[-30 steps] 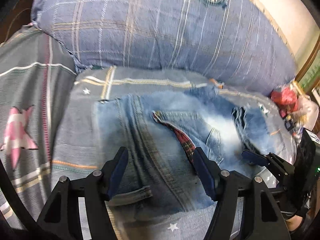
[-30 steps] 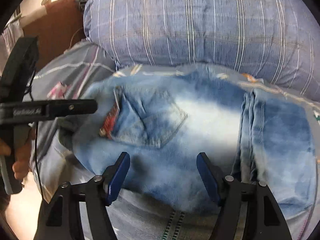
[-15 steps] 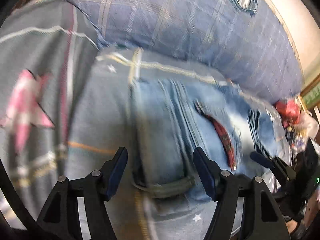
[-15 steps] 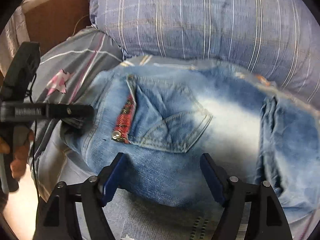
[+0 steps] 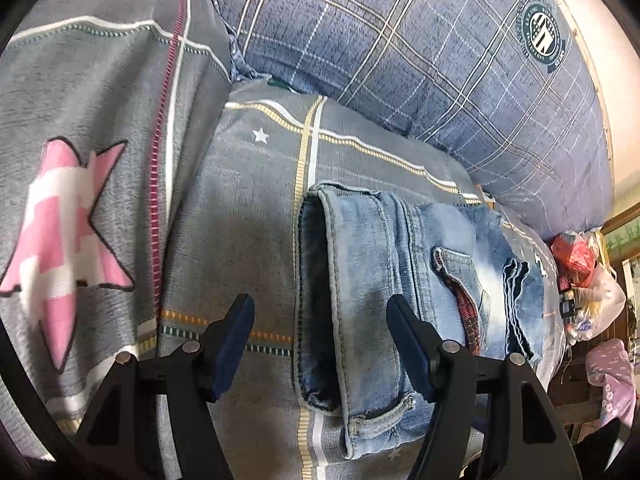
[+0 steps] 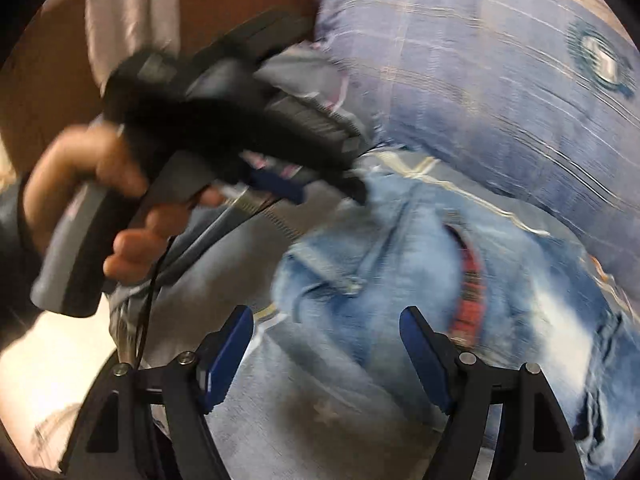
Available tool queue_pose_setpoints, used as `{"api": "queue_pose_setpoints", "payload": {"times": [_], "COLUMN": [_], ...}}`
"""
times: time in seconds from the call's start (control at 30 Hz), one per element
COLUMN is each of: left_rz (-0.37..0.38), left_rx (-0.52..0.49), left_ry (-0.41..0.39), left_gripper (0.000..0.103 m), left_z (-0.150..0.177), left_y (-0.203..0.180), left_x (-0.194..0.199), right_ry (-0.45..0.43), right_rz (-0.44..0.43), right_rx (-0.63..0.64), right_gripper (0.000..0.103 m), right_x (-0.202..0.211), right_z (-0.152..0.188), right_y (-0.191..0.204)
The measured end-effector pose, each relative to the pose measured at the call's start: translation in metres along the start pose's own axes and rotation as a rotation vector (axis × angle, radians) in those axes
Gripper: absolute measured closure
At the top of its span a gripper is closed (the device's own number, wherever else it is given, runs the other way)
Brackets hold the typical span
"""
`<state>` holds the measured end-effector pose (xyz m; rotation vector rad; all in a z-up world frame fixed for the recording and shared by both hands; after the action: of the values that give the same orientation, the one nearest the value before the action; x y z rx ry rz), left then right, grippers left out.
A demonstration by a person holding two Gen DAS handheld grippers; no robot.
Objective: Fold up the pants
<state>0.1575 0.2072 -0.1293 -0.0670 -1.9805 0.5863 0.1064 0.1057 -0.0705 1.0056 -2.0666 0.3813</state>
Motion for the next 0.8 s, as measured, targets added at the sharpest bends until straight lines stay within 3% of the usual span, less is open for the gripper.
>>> {"api": "queue_pose_setpoints", "payload": {"times": [0.3,0.37,0.43,0.6,0.7,0.8], "left_rz": [0.002,-0.004,-0.002,0.05,0.093,0.112], "left_rx": [0.046,0.045,0.054,0.094,0.12,0.143], "left_ry": [0.022,0.033,0.045,0.051,0.051,0.054], "left_gripper": [0.034,0.034,0.034,0.034,0.034,0.034], "left_z": [-0.004,-0.002,0.001,0.001,-0.001,-0.004], "left_y": [0.018,0.023,0.028,0.03,0.024,0.018], "left_x": [-0.009,-0.013,-0.019,-0.025,-0.025,-0.027], "right_ry": [0.036,0.009,-0.001,-0.005,-0.02,-0.034], "right_rz": [0.098,0.132,0.147,0.05,0.005,-0.003], "right_rx": [0.085,0.109,0.053,-0.108,-0.189,-0.182], "right_gripper": [0.027,0.03,0.046,0.066,0.07,0.072], "right_x": [-0.051,-0.052,-0.049,-0.041,-0.038,-0.037], "right_z": [0.009,0.012,0.01,0.003,0.005,0.007], "right_y": [-0.006,-0.005,-0.013,-0.029,-0.033,-0.029]}}
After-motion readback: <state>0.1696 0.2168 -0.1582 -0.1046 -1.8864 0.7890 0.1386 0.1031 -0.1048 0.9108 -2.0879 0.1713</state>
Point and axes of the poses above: each gripper's, at about its wrist camera, not at the fingertips, and x roughly against the way its jaws point, y to its left, z to its underside, the point moved 7 cm from there along -x, roughly the way its jaws point, and after that the axes turned 2 degrees about -y, right-handed, at the moved point
